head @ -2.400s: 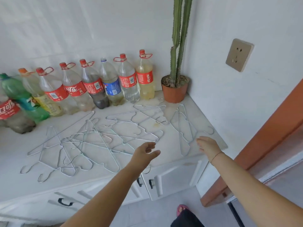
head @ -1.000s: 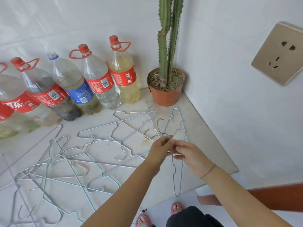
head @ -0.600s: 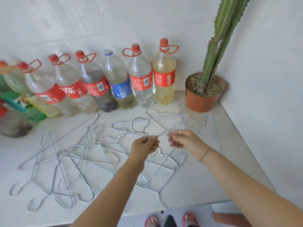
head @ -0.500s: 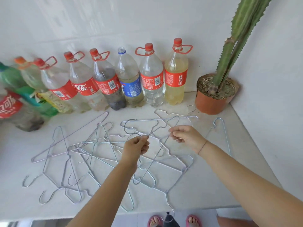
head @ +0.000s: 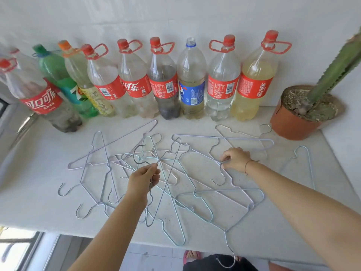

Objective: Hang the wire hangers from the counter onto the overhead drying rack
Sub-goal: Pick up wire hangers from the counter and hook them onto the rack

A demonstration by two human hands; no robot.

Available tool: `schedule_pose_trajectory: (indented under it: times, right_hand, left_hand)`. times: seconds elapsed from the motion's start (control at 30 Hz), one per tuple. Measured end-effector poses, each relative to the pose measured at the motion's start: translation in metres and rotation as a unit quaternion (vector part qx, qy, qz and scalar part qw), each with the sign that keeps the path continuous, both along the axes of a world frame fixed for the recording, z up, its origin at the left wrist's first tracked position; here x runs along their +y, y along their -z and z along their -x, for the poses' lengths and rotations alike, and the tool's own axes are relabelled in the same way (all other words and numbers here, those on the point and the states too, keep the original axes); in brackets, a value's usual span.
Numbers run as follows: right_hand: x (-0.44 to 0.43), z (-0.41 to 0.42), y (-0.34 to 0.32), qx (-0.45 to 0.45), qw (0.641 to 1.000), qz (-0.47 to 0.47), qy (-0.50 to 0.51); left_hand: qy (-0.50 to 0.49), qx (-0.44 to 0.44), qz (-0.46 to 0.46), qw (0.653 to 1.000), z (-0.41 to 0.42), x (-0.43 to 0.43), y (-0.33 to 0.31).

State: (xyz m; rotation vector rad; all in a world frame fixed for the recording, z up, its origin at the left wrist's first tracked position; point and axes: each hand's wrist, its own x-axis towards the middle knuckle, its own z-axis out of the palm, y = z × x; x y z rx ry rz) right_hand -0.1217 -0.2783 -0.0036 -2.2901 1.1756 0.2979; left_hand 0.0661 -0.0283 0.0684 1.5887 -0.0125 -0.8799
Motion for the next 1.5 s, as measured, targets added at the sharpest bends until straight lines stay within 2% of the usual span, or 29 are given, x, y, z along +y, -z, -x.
schedule_pose_trajectory:
  times: [0.07, 0.27, 0.4, 0.6, 0.93, 1.1, 1.27, 1.33, 1.5]
  right_hand:
    - [-0.002, -0.004, 0.001, 0.009, 1.000, 0.021, -0.010]
    - [-0.009, -0.005, 0.002, 0.010, 0.999, 0.006, -0.037]
    - [-0.020, 0.004, 0.002, -0.004, 0.998, -0.043, -0.055]
    - [-0.022, 0.018, 0.007, -0.012, 0.997, -0.014, -0.078]
    - [-0.036, 0.034, -0.011, -0.212, 0.974, -0.081, -0.022]
    - [-0.036, 0.030, -0.043, -0.317, 0.934, -0.153, 0.062]
    - [-0.011, 0.018, -0.073, -0.388, 0.853, -0.313, 0.156]
    - [0.005, 0.013, -0.085, -0.403, 0.821, -0.373, 0.154]
    - [0.061, -0.003, -0.110, -0.393, 0.783, -0.469, 0.110]
  left_hand:
    - [0.000, 0.006, -0.001, 1.000, -0.004, 0.001, 0.001]
    - [-0.003, 0.010, -0.001, 1.000, -0.008, 0.001, 0.001]
    - [-0.023, 0.005, -0.003, 1.000, -0.006, 0.002, -0.002]
    - [-0.075, 0.000, 0.004, 0.997, 0.018, 0.007, -0.010]
    - [-0.140, -0.004, 0.018, 0.990, 0.065, 0.019, -0.015]
    - [-0.153, -0.005, 0.059, 0.986, 0.084, 0.023, -0.027]
    - [-0.201, -0.004, 0.098, 0.975, 0.101, 0.038, -0.039]
    - [-0.220, -0.007, 0.104, 0.970, 0.107, 0.049, -0.043]
    - [-0.251, 0.001, 0.097, 0.963, 0.123, 0.090, -0.051]
